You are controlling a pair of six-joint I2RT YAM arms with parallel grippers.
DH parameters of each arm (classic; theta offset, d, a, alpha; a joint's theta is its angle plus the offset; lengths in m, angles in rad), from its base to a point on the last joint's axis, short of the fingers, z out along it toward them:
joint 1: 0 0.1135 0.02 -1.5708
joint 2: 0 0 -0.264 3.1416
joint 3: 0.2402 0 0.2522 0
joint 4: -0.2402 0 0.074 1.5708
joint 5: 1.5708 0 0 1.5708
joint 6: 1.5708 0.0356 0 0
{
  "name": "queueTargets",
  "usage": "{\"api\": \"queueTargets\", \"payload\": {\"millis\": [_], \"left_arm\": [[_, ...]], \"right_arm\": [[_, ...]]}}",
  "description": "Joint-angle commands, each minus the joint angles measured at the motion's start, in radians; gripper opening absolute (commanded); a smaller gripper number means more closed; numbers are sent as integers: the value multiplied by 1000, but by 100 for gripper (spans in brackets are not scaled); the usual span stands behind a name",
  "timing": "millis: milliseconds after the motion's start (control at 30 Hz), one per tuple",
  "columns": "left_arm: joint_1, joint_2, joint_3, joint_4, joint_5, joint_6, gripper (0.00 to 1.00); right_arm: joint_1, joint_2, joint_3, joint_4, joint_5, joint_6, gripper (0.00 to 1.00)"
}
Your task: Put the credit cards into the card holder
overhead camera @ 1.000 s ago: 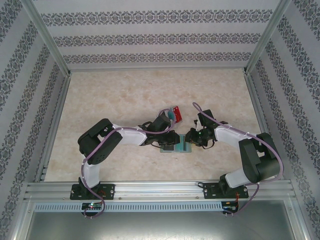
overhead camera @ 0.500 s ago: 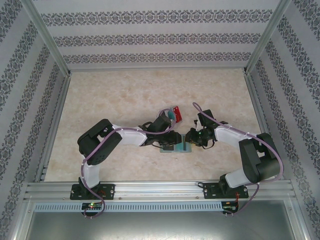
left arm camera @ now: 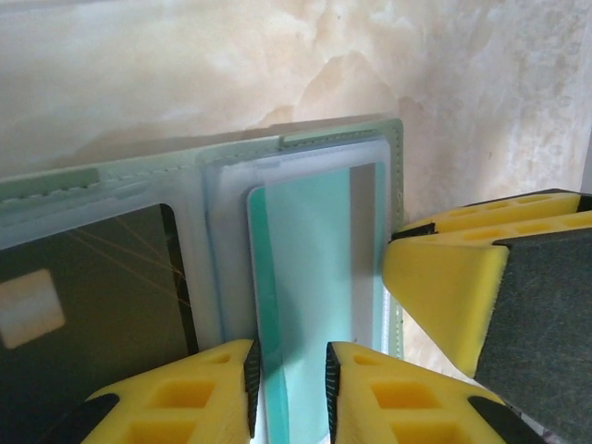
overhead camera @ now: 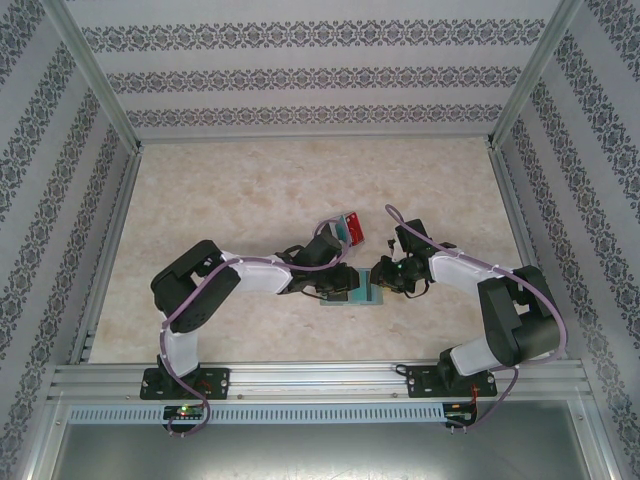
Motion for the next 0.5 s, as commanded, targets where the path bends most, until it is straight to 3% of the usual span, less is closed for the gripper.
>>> {"api": "queueTargets", "payload": {"millis": [0,200,467], "left_arm": [[-16,35,19,21,36,-1,28],[-16,-17,-21,30,-3,8,28],[-15,-152,-71,-75,-173,43,36]], "right_arm": [[14,27,-22,-4,47,-22,26],[13,-3,-17,4,40,-16,27],[14,-84,34,-41,41,-20,31]]}}
